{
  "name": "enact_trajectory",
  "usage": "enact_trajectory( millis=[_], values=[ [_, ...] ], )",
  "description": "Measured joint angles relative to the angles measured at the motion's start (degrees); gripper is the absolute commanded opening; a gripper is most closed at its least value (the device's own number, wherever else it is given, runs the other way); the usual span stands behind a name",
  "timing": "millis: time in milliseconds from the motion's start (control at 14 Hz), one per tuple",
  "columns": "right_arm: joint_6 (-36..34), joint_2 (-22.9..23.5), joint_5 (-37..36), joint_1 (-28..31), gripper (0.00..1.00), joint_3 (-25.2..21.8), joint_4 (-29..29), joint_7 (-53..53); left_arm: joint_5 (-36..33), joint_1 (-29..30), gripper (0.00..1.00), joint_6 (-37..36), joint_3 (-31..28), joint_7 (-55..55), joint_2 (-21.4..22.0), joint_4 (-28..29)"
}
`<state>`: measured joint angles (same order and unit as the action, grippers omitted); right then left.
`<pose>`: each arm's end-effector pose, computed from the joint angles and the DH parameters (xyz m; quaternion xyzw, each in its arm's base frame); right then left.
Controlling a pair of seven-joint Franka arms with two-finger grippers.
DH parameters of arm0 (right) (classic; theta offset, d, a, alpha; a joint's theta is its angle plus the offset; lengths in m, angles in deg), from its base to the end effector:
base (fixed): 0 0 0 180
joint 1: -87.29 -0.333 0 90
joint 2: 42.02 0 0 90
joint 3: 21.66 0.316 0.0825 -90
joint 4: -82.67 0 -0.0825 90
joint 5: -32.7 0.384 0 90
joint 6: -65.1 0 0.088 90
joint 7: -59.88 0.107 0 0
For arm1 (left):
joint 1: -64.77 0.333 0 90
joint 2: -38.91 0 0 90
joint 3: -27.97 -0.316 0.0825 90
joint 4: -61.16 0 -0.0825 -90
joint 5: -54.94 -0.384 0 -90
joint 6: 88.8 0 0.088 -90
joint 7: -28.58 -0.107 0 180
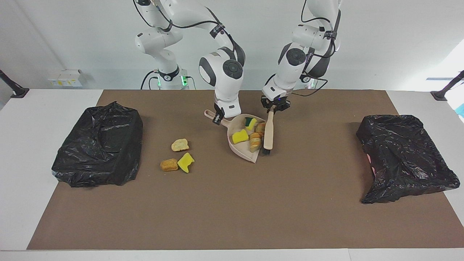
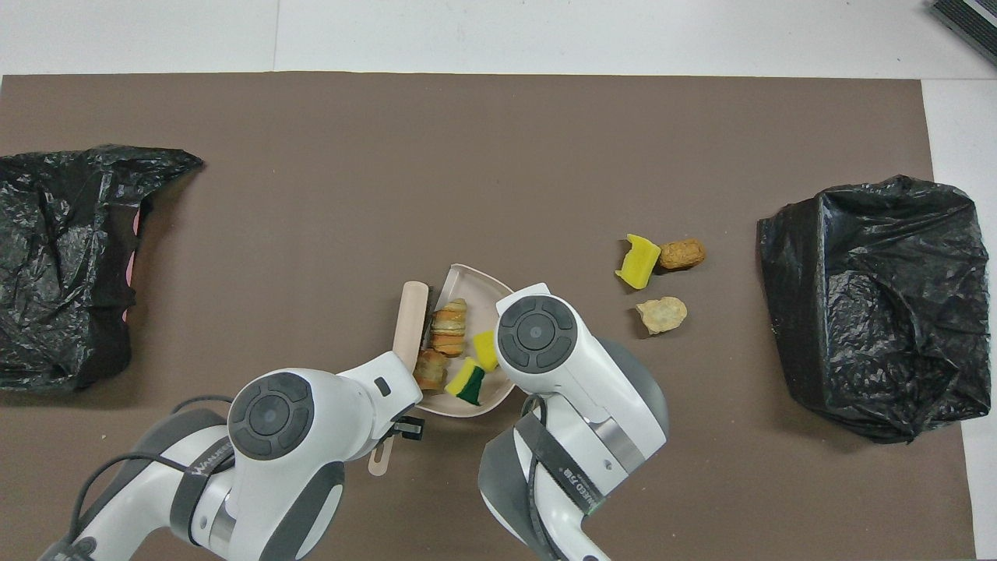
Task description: Sweep and dump trash in bin
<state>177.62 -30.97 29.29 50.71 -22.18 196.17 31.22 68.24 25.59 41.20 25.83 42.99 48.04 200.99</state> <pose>0.4617 0.3316 0.3546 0.8321 0.5440 -0.1028 0.0337 0.3663 -0.2838 0.3627 0.9884 -0.1216 -0.0453 0.0794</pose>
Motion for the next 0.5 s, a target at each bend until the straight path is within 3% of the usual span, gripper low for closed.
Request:
enact_trajectory(
  millis=[215,501],
  values=[
    [0.00,0.00,0.00,0.00,0.00,0.01,-0.07,0.00,6.56,-3.41,0.00,3.35,0.07,0.03,-0.01,-0.04],
    [-0.03,0.00,0.00,0.02,0.00,0.01,-0.13,0.00,7.97,-2.53,0.00,2.55,-1.26,0.01,0.02,-1.03]
  ],
)
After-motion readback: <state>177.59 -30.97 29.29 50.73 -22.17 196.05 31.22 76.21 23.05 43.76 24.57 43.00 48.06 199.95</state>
